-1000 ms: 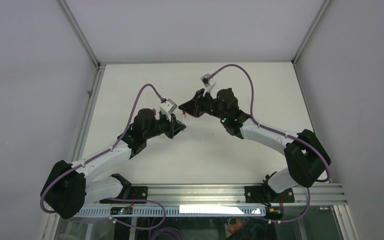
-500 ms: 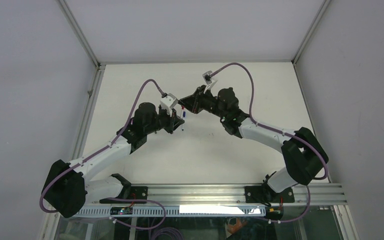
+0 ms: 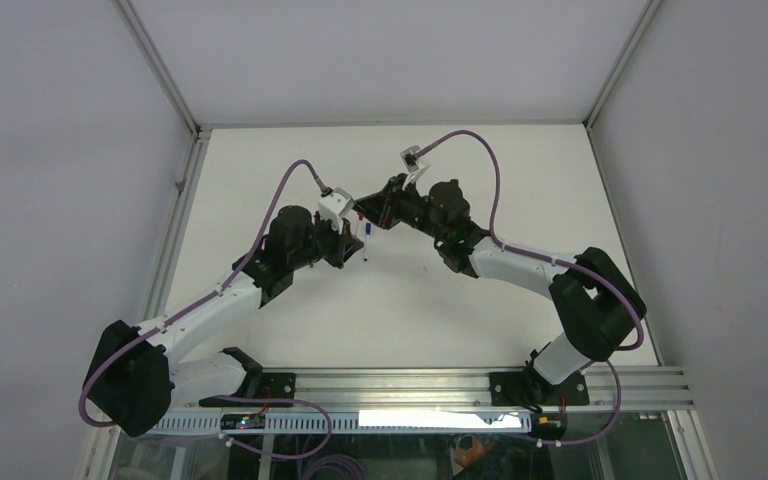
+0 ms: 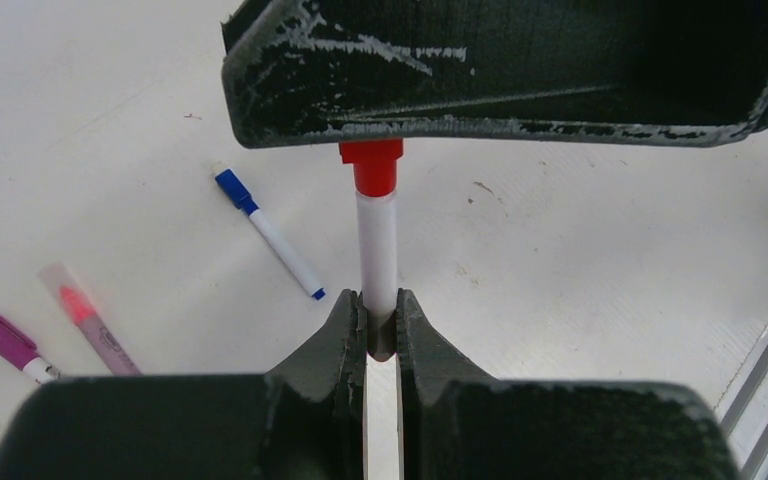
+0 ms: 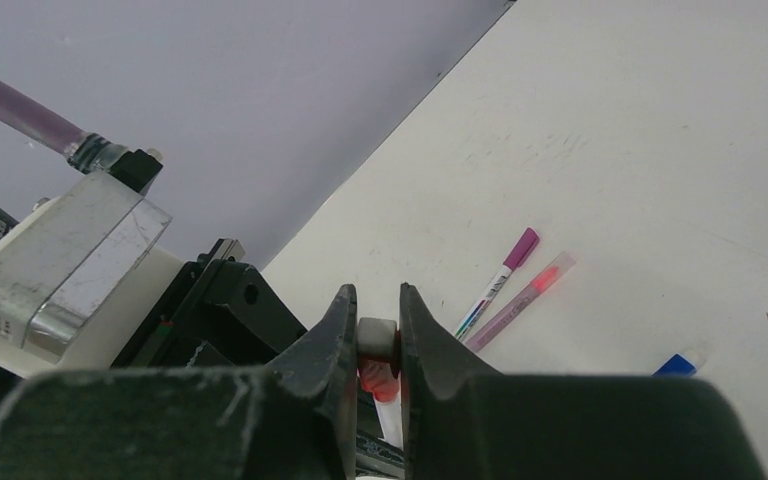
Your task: Insert the pens into the pen caps
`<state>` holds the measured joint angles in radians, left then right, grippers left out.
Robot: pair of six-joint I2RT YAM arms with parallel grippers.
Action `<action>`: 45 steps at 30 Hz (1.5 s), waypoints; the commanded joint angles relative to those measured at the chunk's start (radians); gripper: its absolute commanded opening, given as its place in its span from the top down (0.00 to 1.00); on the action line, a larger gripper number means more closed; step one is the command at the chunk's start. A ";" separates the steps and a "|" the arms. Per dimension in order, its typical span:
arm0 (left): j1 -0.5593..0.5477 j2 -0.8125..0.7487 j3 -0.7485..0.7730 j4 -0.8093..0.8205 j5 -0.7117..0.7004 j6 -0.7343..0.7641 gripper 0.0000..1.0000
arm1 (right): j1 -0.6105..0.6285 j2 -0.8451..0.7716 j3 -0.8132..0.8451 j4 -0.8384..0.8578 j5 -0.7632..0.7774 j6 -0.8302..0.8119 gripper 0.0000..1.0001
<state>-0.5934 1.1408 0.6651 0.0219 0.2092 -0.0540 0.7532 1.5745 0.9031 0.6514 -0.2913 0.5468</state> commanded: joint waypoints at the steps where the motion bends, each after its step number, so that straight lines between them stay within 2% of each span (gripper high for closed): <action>1: 0.017 -0.092 0.099 0.368 -0.016 0.045 1.00 | 0.087 0.071 -0.048 -0.230 -0.110 0.016 1.00; 11: 0.085 -0.116 0.110 0.475 0.011 0.056 1.00 | 0.109 0.104 -0.050 -0.311 -0.135 0.004 1.00; 20: 0.098 -0.124 0.122 0.545 0.049 0.056 1.00 | 0.130 0.144 -0.037 -0.323 -0.154 0.014 1.00; 33: 0.098 -0.194 0.137 0.556 0.027 0.045 1.00 | 0.136 0.165 -0.029 -0.328 -0.168 0.015 1.00; 45: 0.101 -0.199 0.181 0.562 -0.001 0.131 1.00 | 0.144 0.171 -0.028 -0.357 -0.175 0.014 1.00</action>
<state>-0.5018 1.0454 0.6647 -0.0250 0.2325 0.0113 0.7975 1.6432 0.9676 0.7189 -0.2626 0.5518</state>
